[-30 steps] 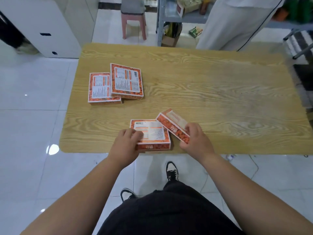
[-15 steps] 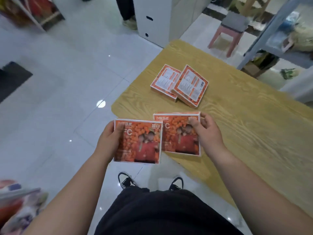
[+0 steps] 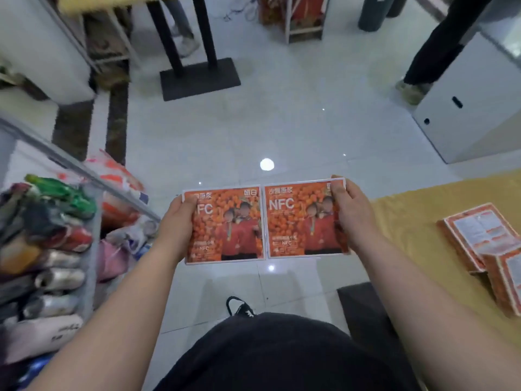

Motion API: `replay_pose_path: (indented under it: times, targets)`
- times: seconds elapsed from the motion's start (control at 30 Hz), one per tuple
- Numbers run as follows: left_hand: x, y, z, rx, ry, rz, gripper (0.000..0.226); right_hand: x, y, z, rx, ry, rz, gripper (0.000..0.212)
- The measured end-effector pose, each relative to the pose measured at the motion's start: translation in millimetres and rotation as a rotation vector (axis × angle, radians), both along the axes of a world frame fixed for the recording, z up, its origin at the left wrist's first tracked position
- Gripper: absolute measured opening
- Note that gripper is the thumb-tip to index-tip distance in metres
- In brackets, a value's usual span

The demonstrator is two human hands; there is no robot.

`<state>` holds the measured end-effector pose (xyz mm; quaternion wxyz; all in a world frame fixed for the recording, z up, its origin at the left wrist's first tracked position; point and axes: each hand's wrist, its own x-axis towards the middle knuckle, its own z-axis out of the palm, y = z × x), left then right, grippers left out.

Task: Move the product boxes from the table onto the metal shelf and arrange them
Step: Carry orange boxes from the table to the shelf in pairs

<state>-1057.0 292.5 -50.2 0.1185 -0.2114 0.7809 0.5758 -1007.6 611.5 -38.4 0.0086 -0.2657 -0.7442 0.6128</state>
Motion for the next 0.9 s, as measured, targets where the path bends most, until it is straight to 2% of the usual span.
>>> replay_pose_path:
  times: [0.17,0.23,0.3,0.4,0.5,0.57,0.67,0.73,0.8,0.9]
  targets:
    - [-22,-111,6,0.06,0.004,0.219,0.055,-86,-95,8,0.01,-0.005,0.213,0.031]
    - [-16,-133,26,0.067,0.02,0.326,0.05,-116,-129,10,0.008,-0.02,0.306,0.037]
    - [-10,-152,34,0.093,0.027,0.423,0.032,-141,-159,14,0.057,-0.008,0.443,0.04]
    - [-7,-174,39,0.137,0.03,0.58,0.021,-179,-201,20,0.088,0.014,0.606,0.038]
    - [-5,-195,41,0.168,0.02,0.738,0.023,-213,-242,24,0.078,0.038,0.759,0.028]
    - [-3,-206,44,0.164,0.003,0.826,0.026,-235,-267,28,0.111,0.066,0.88,0.029]
    - [-5,-213,57,0.164,0.014,0.92,0.026,-274,-301,36,0.137,0.111,1.053,0.044]
    - [-7,-214,70,0.176,0.061,0.964,0.036,-300,-327,45,0.148,0.138,1.152,0.055]
    - [-8,-215,82,0.123,0.123,1.044,0.039,-321,-353,58,0.124,0.179,1.249,0.048]
    - [-7,-221,105,-0.005,0.204,1.204,0.033,-341,-392,89,0.043,0.267,1.358,0.027]
